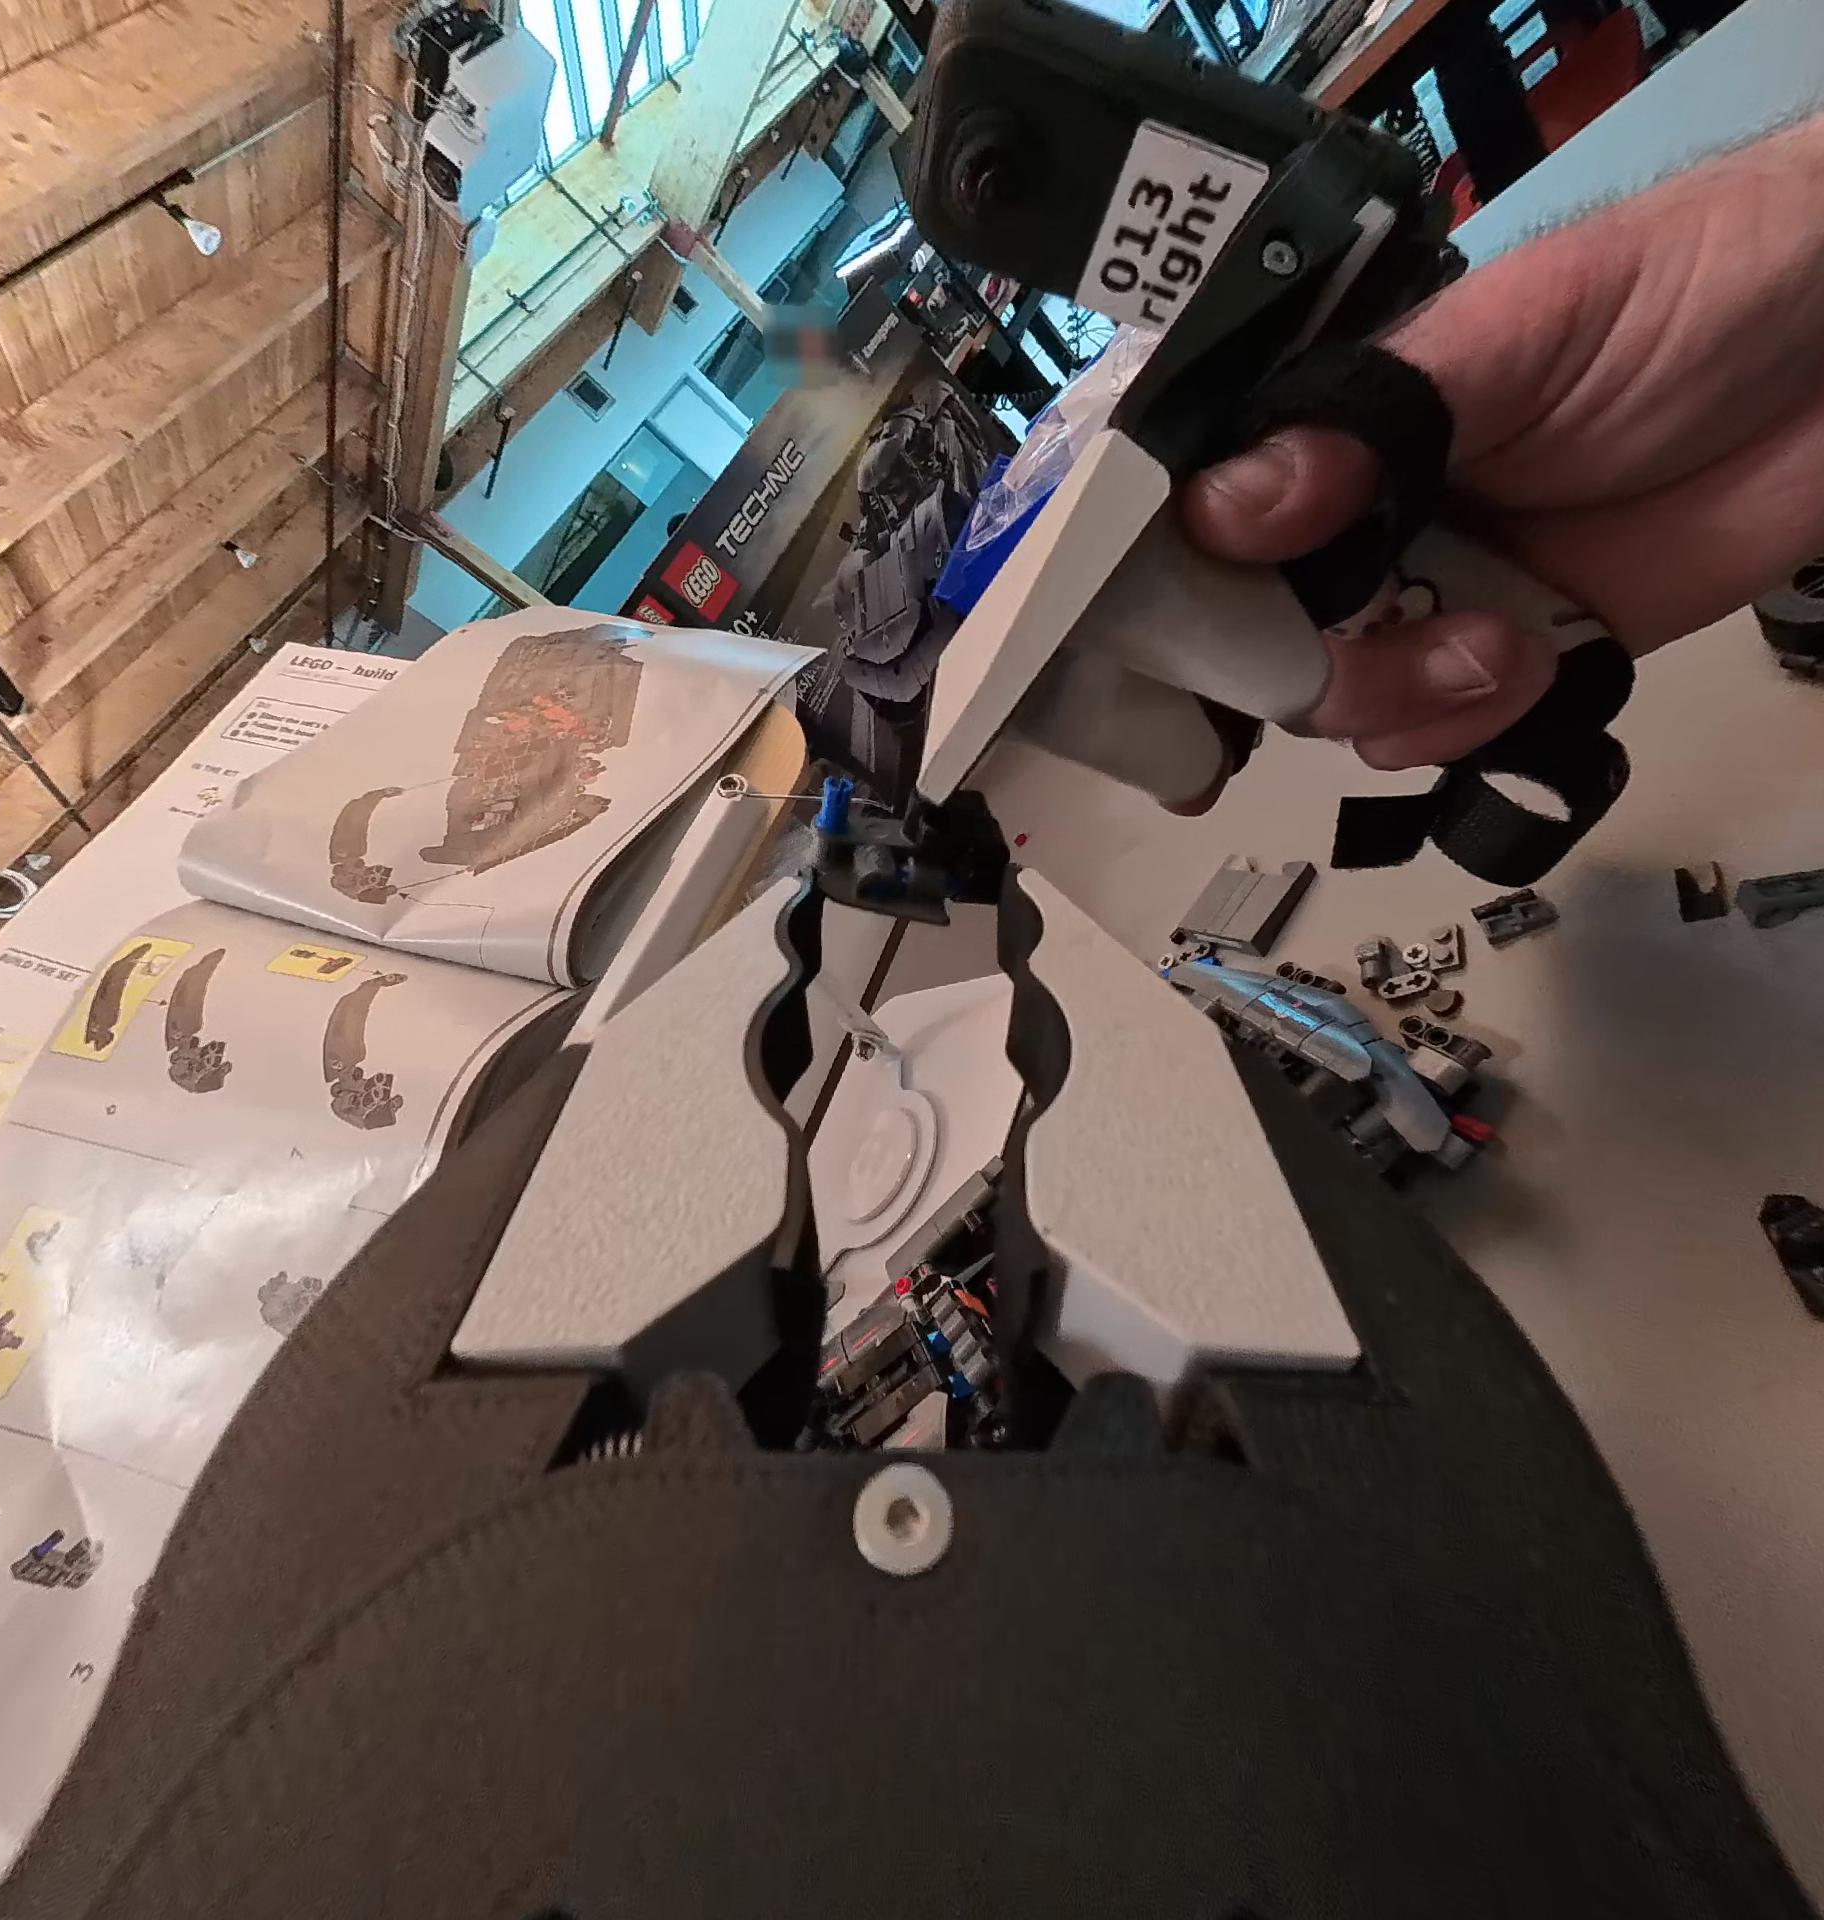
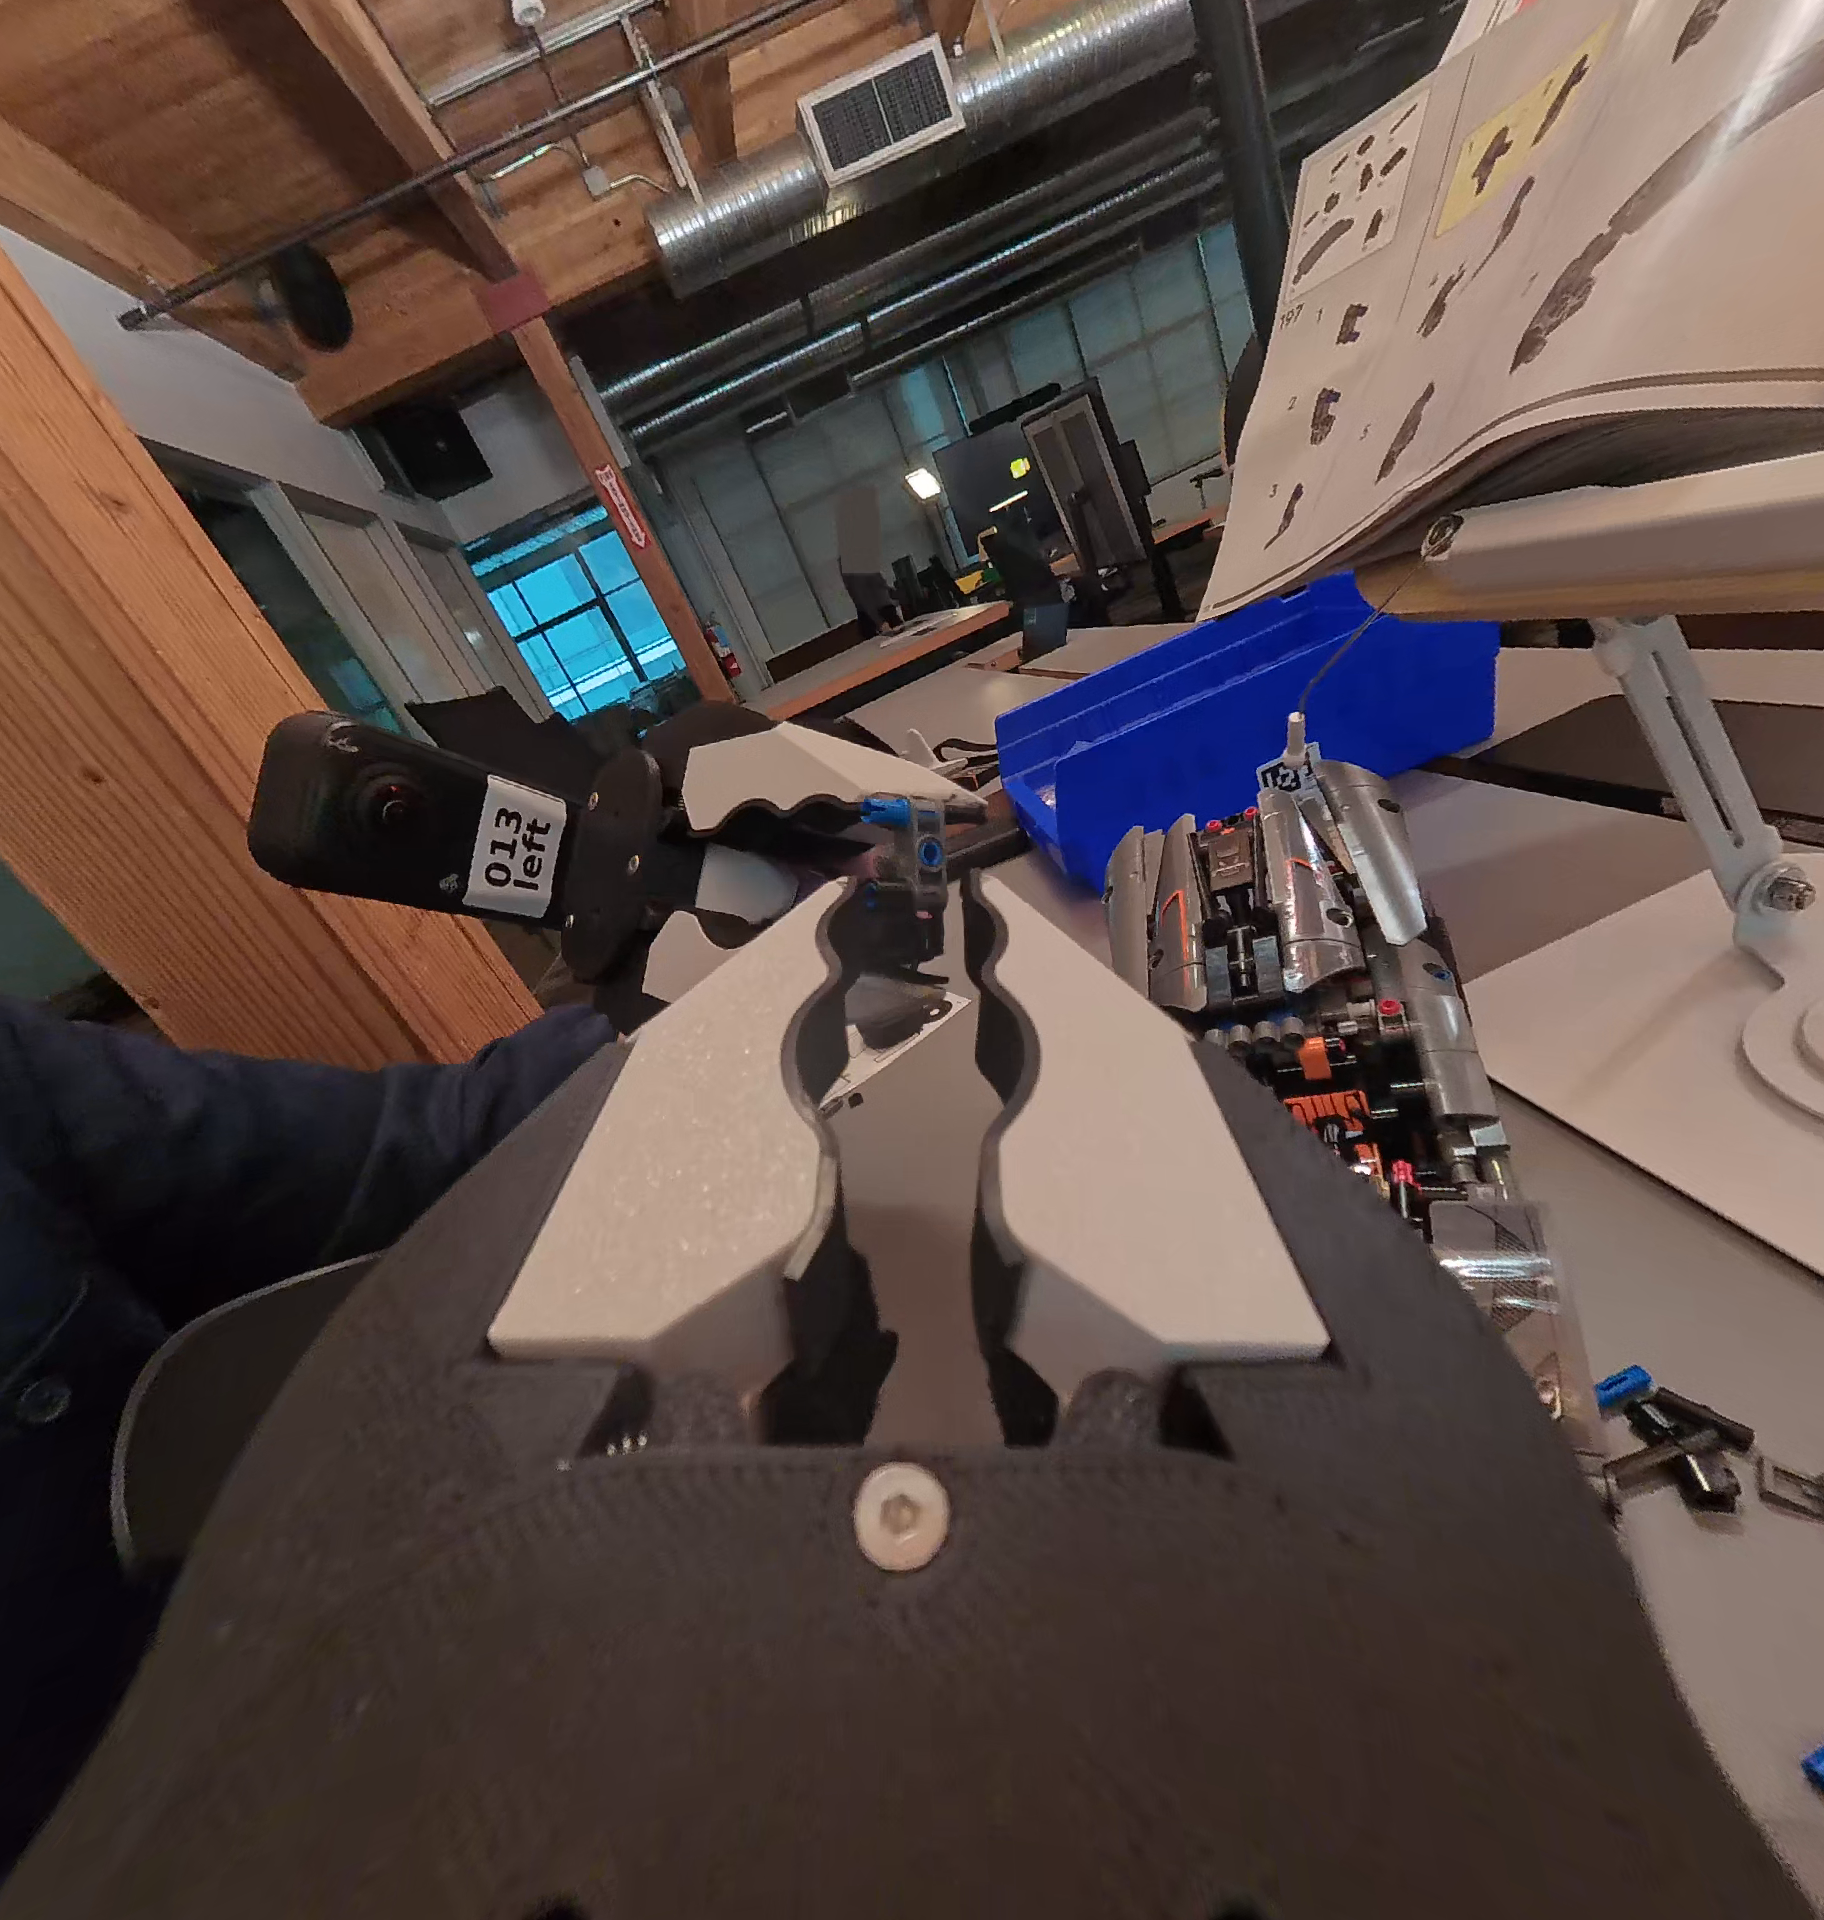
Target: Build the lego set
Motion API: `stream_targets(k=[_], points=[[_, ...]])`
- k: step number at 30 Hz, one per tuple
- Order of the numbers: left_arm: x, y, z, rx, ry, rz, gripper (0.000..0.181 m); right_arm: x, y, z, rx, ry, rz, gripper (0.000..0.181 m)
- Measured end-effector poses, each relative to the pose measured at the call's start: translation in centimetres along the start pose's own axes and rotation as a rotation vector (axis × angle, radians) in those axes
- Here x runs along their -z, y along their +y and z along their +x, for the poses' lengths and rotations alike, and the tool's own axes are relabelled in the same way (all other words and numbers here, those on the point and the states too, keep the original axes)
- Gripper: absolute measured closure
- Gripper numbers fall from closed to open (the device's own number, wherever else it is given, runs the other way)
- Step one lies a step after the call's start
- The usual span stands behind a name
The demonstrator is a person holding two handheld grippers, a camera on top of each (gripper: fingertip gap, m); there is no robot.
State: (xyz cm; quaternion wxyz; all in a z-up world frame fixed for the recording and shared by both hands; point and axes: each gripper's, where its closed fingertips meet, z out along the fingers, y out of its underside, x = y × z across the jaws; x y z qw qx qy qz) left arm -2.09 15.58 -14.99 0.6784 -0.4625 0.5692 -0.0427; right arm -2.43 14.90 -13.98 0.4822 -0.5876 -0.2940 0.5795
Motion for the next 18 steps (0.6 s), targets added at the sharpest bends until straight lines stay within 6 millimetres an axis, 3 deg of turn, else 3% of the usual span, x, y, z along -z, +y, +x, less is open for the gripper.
stream_targets(k=[7,18], points=[[0.1,-0.3,0.3,0.005,0.019,0.013,0.150,-0.3,0.7,-0.8,-0.079,-0.101,-0.030,0.164],[0.1,-0.2,0.1,-0.004,0.007,0.014,0.149,-0.2,0.5,-0.7,-0.080,-0.096,-0.009,0.167]])
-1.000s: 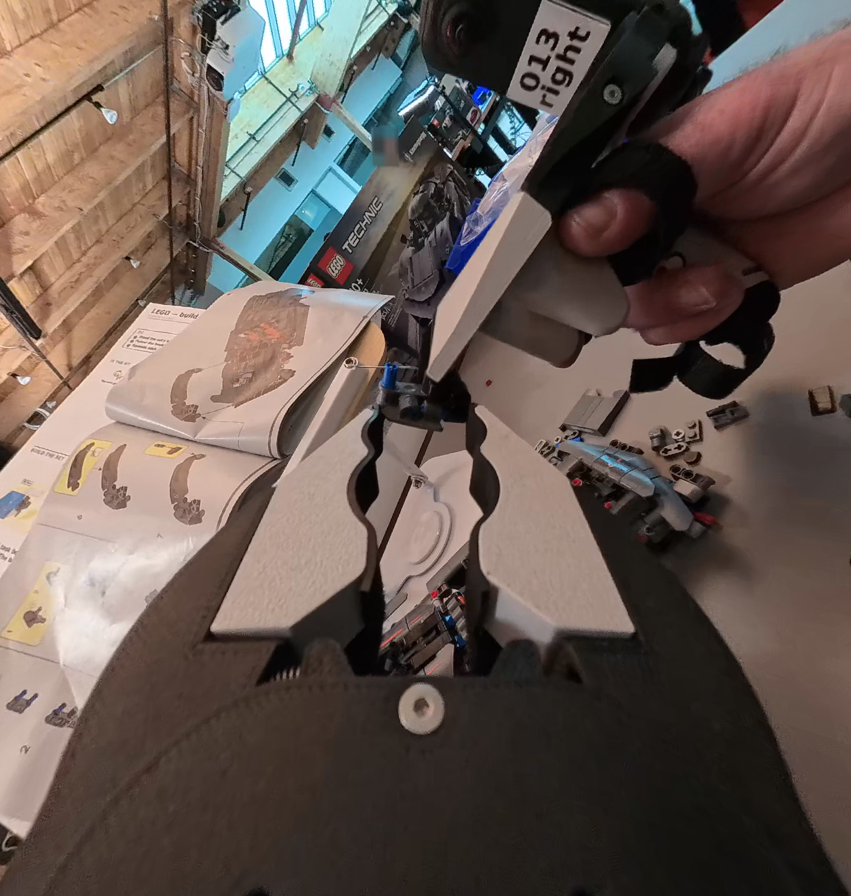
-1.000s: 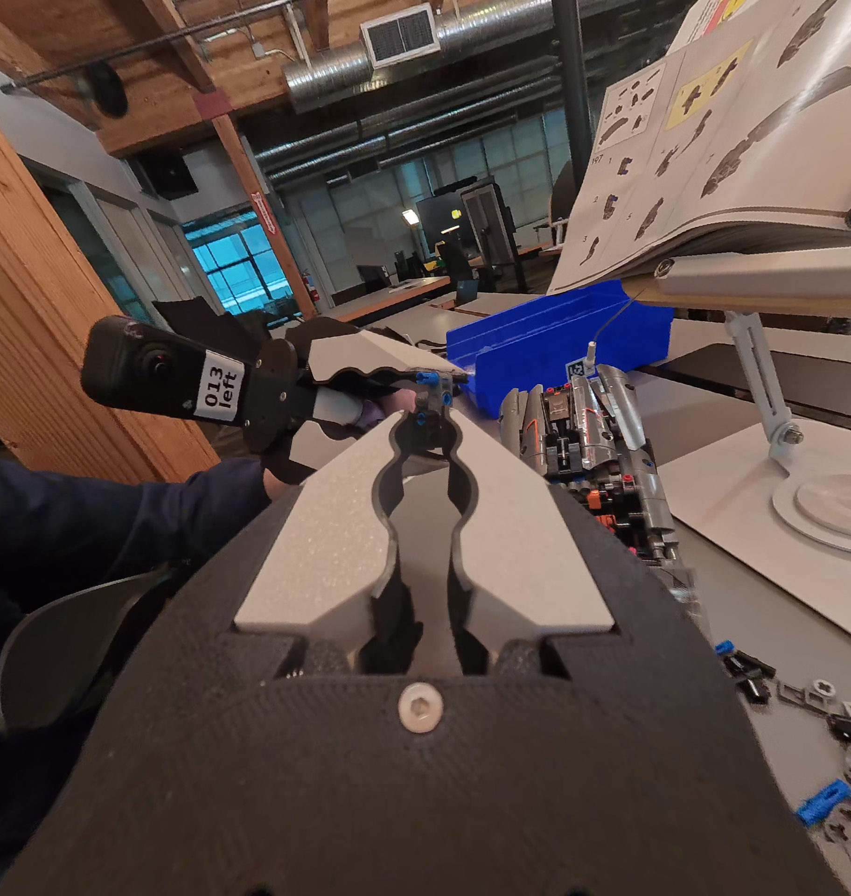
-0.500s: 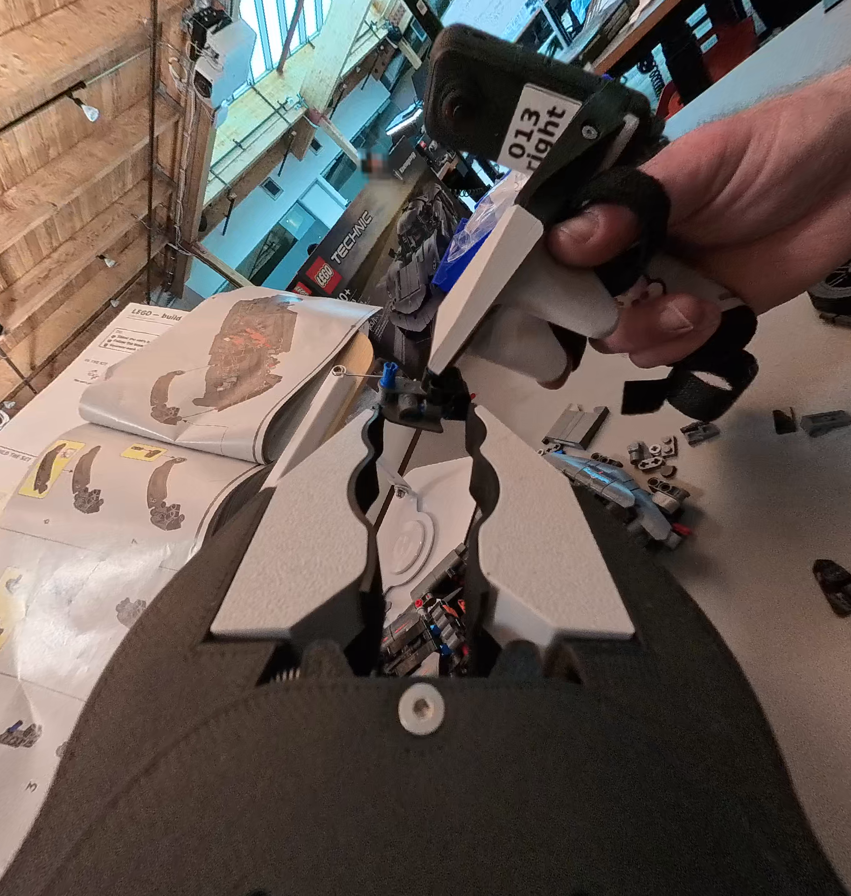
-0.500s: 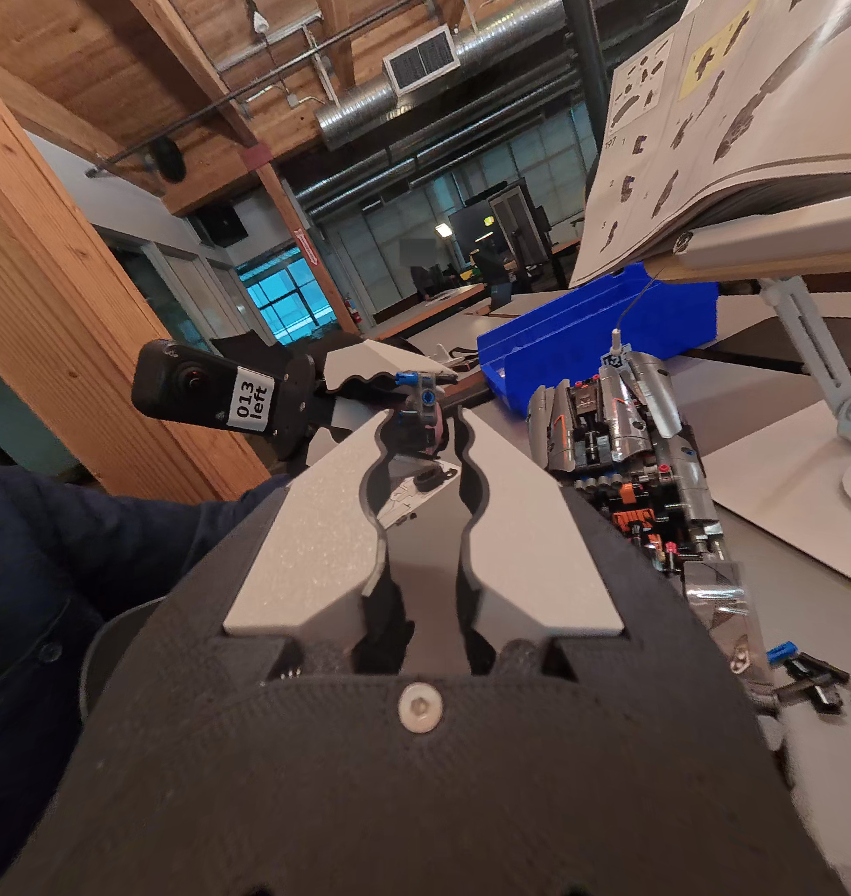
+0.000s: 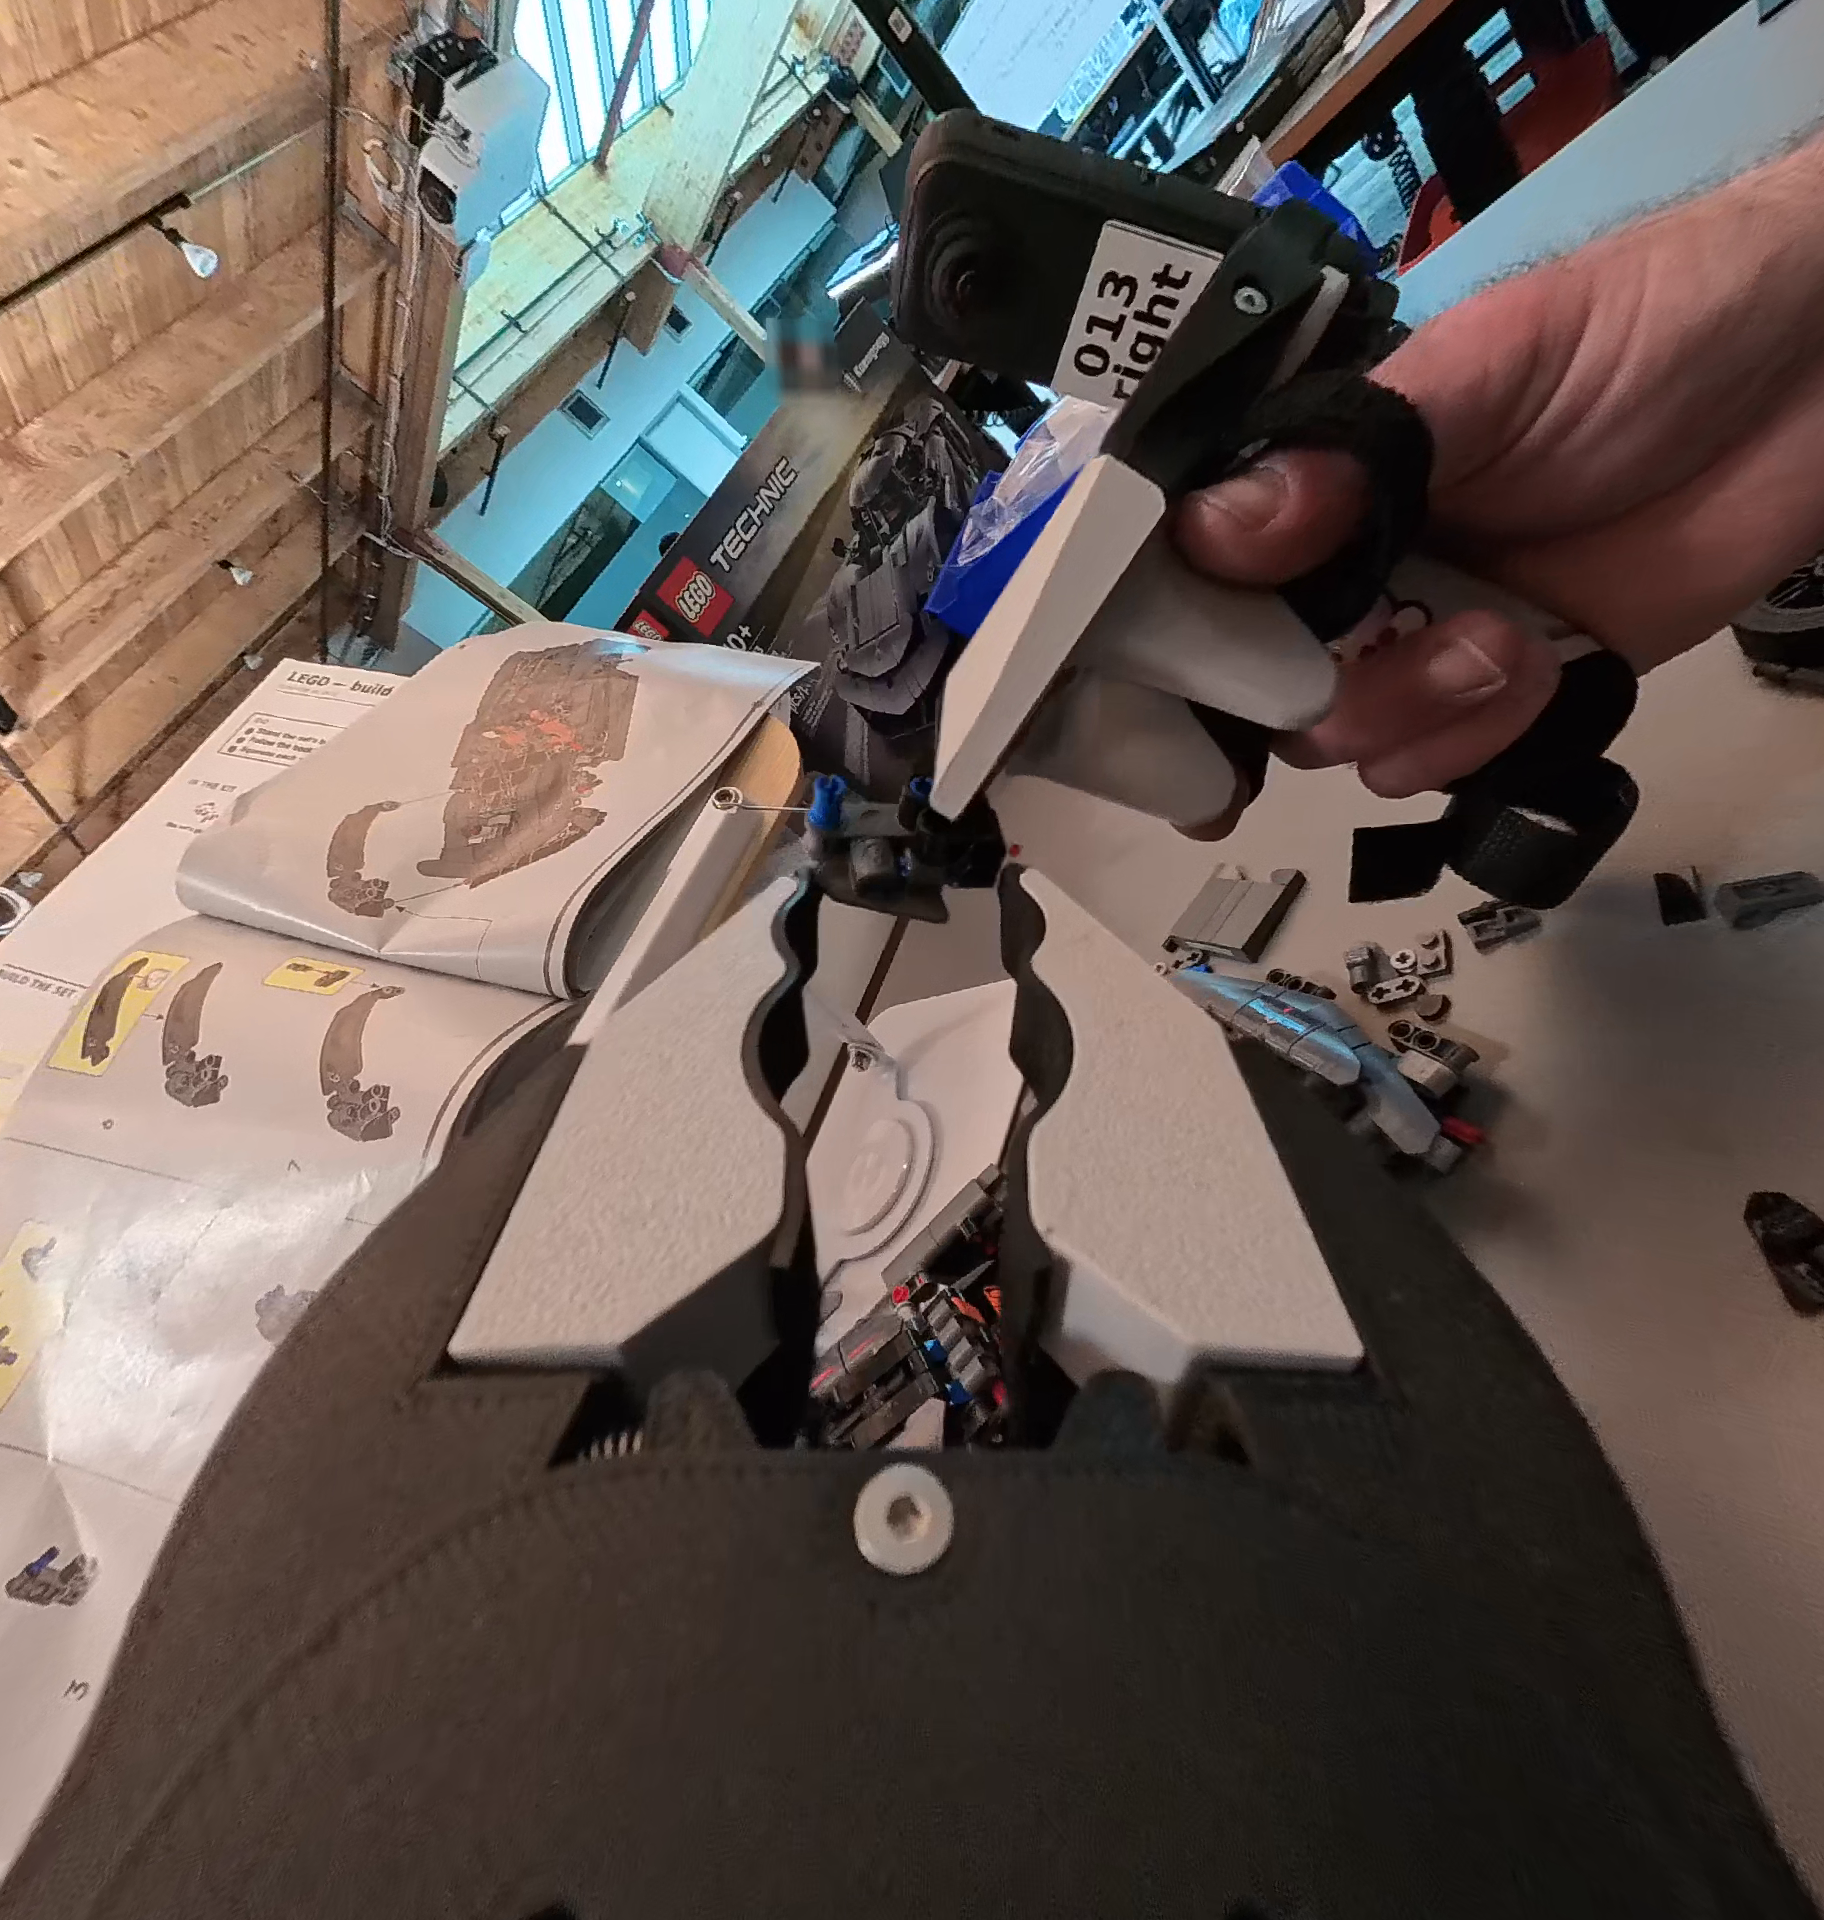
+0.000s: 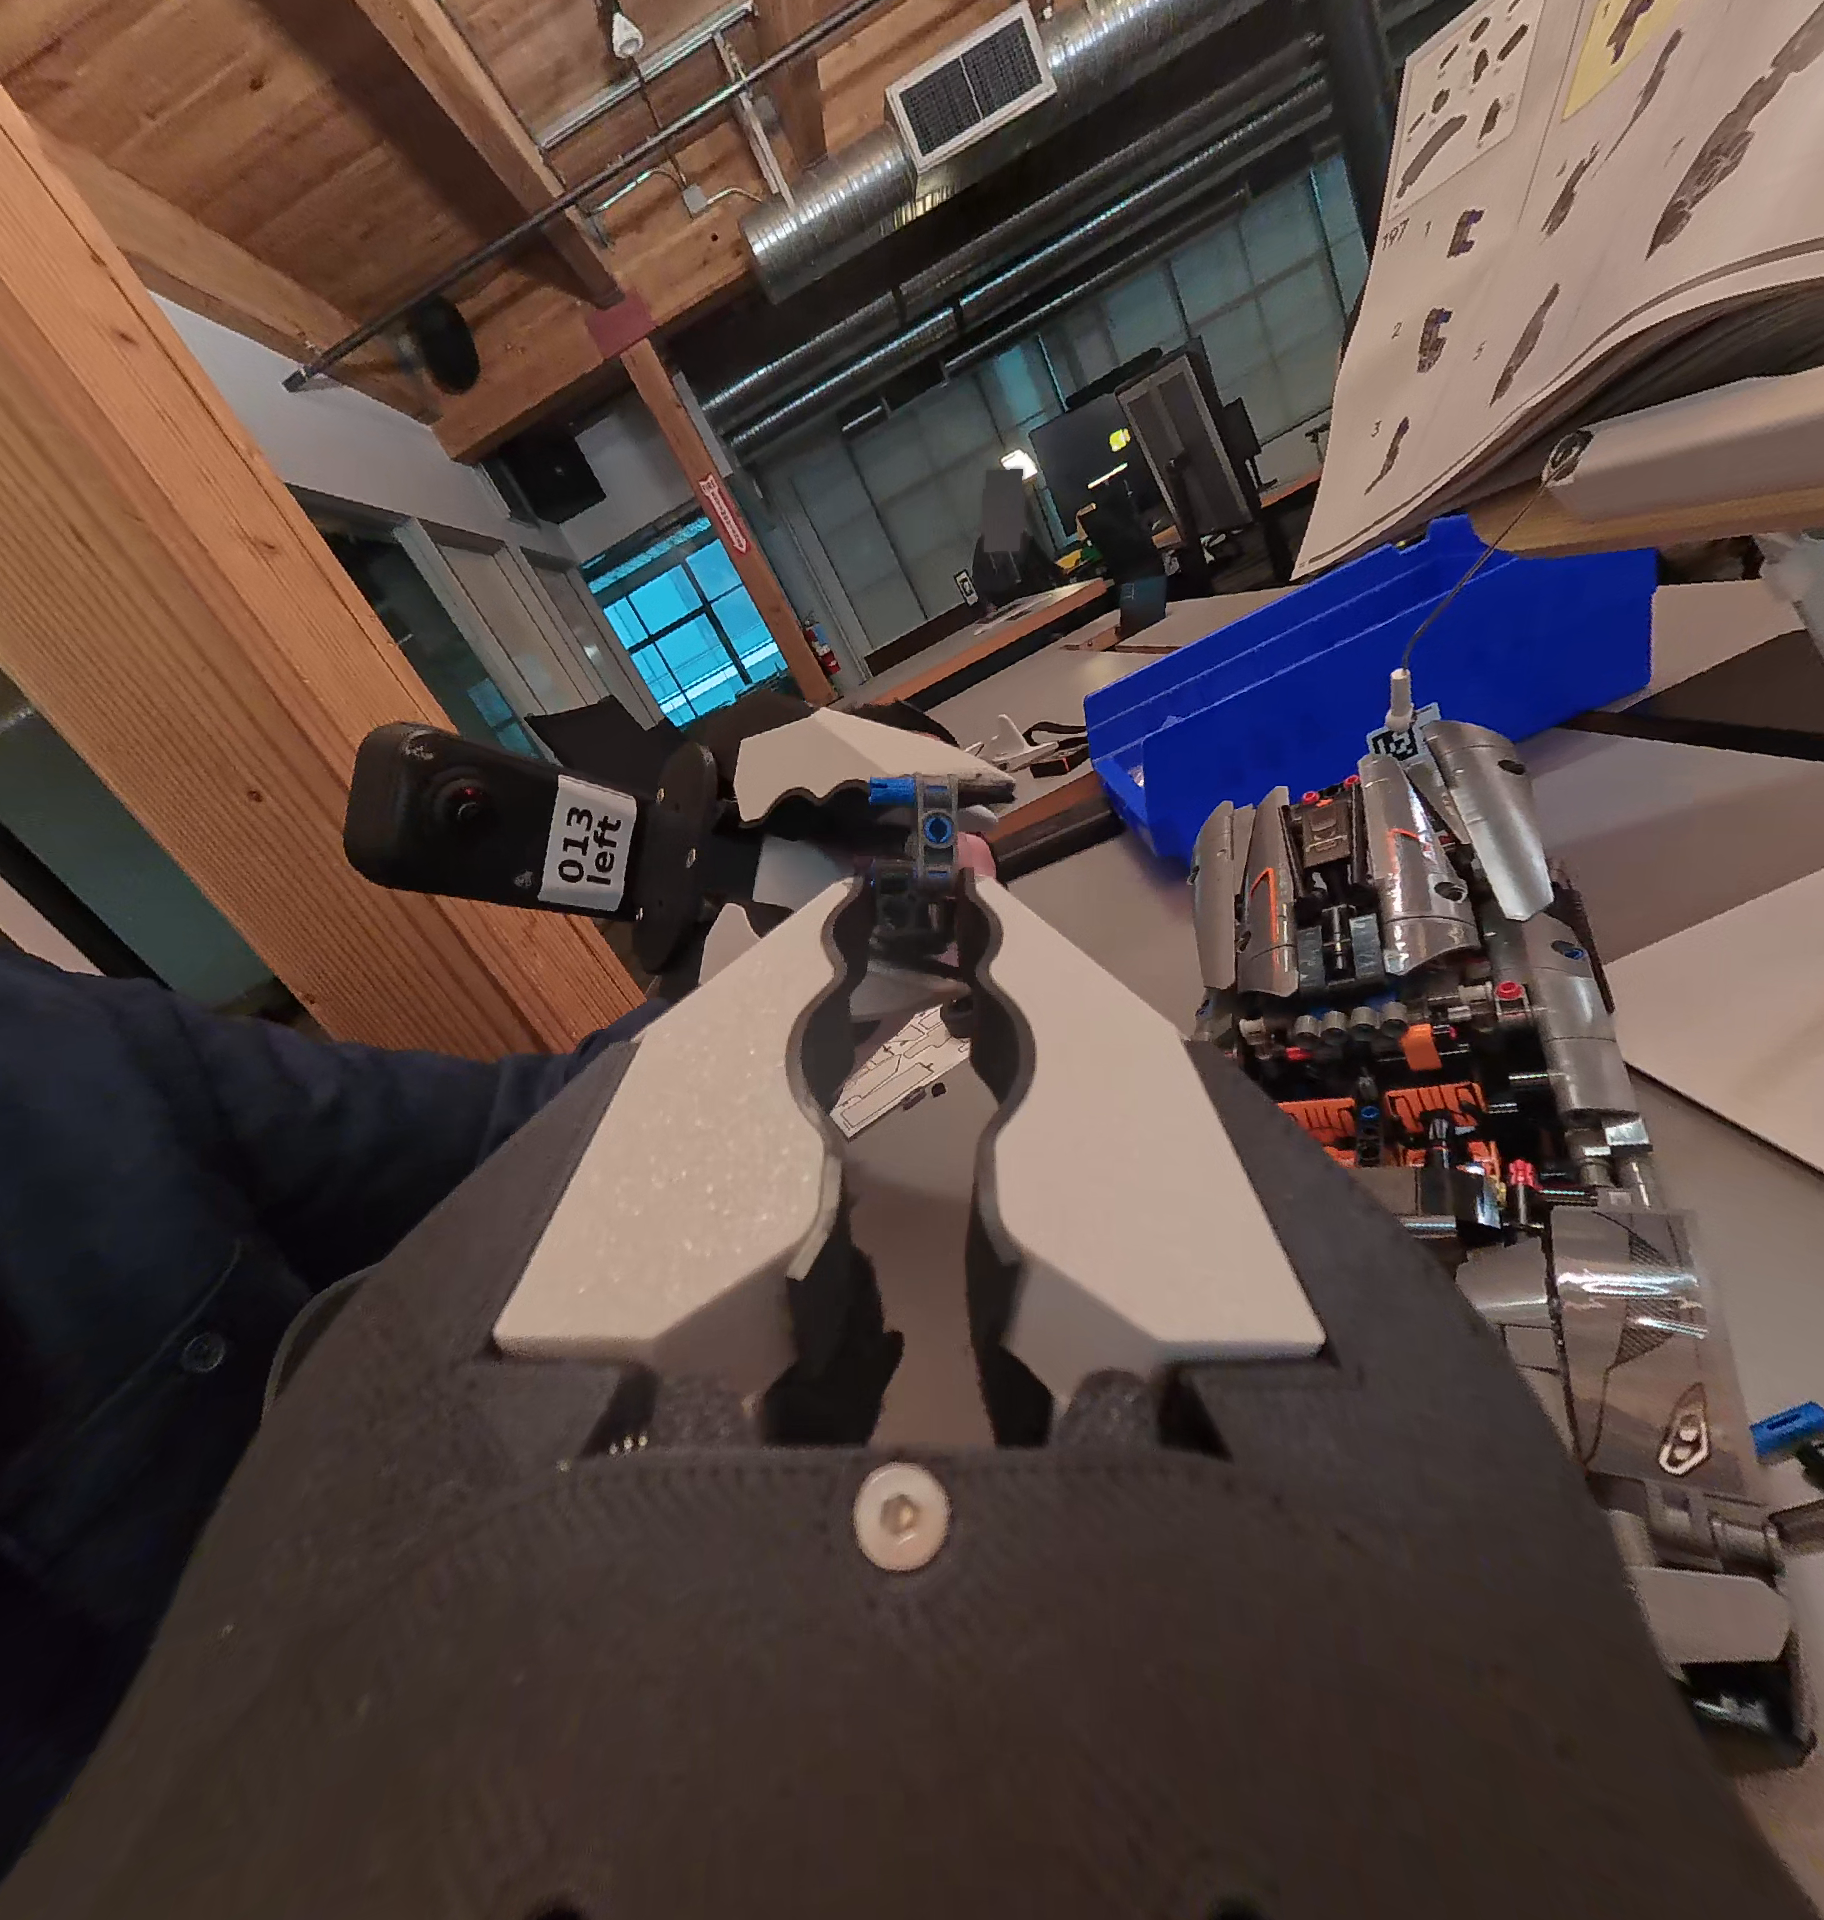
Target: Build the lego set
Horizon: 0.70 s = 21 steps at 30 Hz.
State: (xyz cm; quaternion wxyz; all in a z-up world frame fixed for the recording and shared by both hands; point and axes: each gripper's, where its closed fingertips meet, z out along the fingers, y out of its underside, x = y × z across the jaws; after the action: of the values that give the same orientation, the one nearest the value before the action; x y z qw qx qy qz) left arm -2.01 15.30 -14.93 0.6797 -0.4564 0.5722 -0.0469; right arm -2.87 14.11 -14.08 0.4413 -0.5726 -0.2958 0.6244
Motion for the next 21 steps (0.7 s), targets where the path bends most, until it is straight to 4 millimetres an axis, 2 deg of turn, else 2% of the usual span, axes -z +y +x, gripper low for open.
stream_targets(k=[5,14,21], points=[[0.27,-0.22,-0.51,-0.020,-0.027,0.004,0.142,0.36,-0.52,0.15,-0.010,0.001,0.029,0.167],[0.06,-0.17,-0.20,-0.039,-0.029,-0.006,0.136,0.49,-0.77,0.13,-0.032,-0.014,0.048,0.167],[-0.07,-0.19,0.00,-0.059,-0.034,-0.016,0.140,0.09,-0.25,-0.12,-0.025,-0.022,0.023,0.167]])
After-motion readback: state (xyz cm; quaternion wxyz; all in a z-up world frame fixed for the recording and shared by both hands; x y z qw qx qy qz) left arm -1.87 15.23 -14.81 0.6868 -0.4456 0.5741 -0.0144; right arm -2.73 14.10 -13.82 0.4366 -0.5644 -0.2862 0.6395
